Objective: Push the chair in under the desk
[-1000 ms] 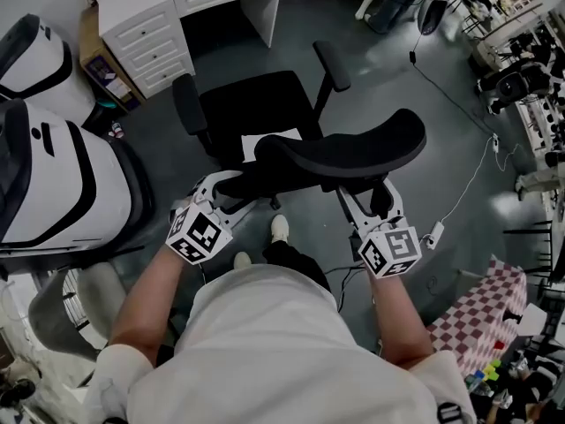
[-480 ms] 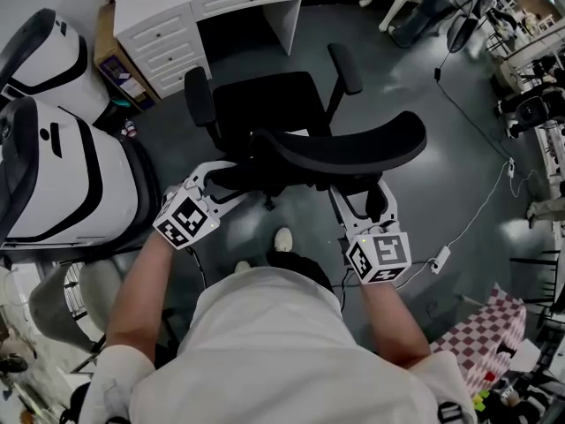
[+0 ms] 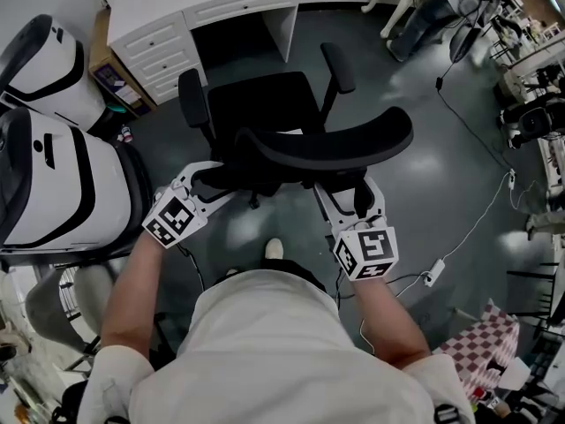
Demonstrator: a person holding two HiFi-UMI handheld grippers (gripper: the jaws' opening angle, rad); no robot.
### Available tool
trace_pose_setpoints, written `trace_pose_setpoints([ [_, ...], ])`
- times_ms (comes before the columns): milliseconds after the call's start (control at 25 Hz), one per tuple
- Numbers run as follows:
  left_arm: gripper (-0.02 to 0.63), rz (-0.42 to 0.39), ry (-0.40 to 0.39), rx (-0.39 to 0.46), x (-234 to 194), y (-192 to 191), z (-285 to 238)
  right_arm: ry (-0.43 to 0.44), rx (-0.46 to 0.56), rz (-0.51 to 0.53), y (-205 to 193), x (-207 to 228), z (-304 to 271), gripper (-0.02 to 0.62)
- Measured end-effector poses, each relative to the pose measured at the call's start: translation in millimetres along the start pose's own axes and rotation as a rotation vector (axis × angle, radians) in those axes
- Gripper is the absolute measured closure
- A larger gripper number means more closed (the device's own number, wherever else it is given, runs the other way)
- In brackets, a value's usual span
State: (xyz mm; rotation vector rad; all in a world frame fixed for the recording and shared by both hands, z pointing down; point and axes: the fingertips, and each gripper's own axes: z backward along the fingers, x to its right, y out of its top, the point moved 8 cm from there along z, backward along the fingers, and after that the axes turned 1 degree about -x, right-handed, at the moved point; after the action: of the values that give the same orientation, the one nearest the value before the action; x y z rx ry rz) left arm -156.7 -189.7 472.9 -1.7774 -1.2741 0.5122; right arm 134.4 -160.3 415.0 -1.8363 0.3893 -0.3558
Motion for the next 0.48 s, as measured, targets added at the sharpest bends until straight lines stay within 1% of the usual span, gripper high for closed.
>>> trace_pose_setpoints([
  [320, 0.388, 0.017, 0.044, 0.009, -18, 14, -27, 0.055, 0.013, 0.019, 8, 36, -23, 0.271],
  [480, 0.388, 0.023, 0.044, 0.005, -30, 15, -35, 0.078, 0.007, 0.02, 11, 46, -37, 0.272],
])
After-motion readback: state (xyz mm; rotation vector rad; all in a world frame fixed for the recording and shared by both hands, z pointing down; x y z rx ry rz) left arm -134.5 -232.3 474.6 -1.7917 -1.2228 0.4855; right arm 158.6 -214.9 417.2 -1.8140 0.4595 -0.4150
